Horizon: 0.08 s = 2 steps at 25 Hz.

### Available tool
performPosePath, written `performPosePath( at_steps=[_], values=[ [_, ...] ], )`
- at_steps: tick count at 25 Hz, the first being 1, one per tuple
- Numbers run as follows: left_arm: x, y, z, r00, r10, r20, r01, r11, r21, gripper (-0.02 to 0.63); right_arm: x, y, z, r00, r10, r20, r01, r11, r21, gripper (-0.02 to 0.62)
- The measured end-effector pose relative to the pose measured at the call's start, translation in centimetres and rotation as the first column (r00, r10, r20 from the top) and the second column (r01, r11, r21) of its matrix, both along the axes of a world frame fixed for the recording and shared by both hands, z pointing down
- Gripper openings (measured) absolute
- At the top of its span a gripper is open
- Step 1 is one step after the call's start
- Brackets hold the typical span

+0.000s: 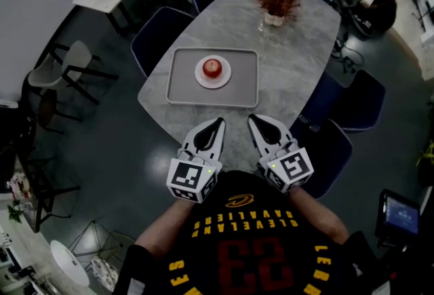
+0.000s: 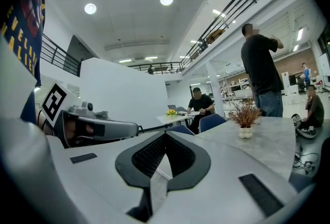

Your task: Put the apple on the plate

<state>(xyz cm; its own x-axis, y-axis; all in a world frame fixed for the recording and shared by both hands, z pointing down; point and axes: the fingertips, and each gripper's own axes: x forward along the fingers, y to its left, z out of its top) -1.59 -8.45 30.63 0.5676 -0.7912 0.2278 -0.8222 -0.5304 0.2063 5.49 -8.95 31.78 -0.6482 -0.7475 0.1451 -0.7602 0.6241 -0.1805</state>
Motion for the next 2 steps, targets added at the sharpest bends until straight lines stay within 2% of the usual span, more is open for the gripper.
performPosePath(
  at_steps=[2],
  values=[
    [-0.23, -0.76, 0.35, 1.000, -0.008, 0.009, 0.008, 1.000, -0.007, 0.002, 0.01, -0.69, 0.34, 1.000, 0.014, -0.010, -0.014, 1.000, -0.017, 0.006]
  ],
)
